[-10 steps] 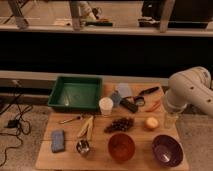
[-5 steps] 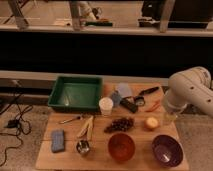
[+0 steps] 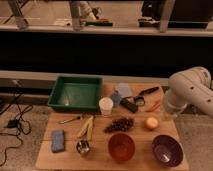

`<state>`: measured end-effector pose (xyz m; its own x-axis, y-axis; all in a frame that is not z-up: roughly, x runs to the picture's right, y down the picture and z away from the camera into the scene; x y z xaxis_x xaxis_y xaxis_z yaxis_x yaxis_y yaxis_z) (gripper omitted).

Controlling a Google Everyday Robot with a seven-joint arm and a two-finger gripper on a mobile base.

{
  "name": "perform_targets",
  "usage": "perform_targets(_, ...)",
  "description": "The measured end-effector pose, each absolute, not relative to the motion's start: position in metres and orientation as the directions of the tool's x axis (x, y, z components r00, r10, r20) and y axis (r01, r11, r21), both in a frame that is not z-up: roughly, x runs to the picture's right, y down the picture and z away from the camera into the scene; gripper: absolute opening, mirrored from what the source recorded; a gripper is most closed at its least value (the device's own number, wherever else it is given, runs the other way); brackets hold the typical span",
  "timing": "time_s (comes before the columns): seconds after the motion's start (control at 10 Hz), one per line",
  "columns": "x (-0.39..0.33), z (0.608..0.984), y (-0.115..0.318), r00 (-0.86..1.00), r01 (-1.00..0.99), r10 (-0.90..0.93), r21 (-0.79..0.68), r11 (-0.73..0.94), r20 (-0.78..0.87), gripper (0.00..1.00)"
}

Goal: Place apple in purple bowl

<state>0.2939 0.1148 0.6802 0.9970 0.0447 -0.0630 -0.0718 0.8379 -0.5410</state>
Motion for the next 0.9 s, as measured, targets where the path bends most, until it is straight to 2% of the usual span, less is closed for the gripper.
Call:
perform_targets(0.1, 0.2939, 0.6802, 0.1148, 0.997, -0.072, 0.045, -0.541, 0.838, -0.063, 0.51)
perform_targets(0.2, 0.2938, 0.6802, 0.1148, 0.997, -0.072, 0.045, -0.541, 0.838, -0.063, 0.56)
perform_targets(0.4, 0.2939, 0.6802, 0.1148, 0.997, -0.072, 0.045, -0.541, 0.838, -0.063, 0.72)
perform_targets(0.5, 0.2938, 0.6802, 0.1148, 0.997, -0.072, 0.045, -0.541, 0.838, -0.063, 0.77)
perform_targets(0.9, 0.2939, 0.6802, 0.1148, 0.997, -0.072, 0.045, -0.541, 0.838, -0.063, 0.77)
